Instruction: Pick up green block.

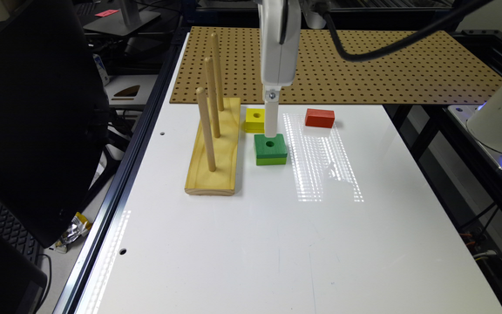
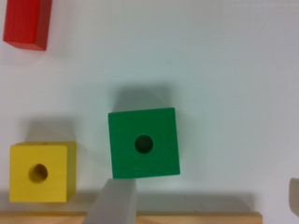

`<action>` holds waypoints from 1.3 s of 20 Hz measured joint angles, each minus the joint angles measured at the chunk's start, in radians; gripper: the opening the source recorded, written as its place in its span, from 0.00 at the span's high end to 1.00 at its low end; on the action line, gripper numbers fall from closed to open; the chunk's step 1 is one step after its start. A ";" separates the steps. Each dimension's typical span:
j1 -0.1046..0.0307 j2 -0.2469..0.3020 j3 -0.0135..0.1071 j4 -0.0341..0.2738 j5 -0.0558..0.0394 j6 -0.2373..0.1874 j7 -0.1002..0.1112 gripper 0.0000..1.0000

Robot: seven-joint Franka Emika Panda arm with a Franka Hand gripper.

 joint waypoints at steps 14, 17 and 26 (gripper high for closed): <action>0.000 -0.002 0.000 -0.061 0.0000 0.054 0.000 0.00; 0.000 -0.002 0.000 -0.061 0.0000 0.054 0.000 0.00; -0.026 -0.002 -0.003 -0.060 -0.0016 0.059 -0.024 0.00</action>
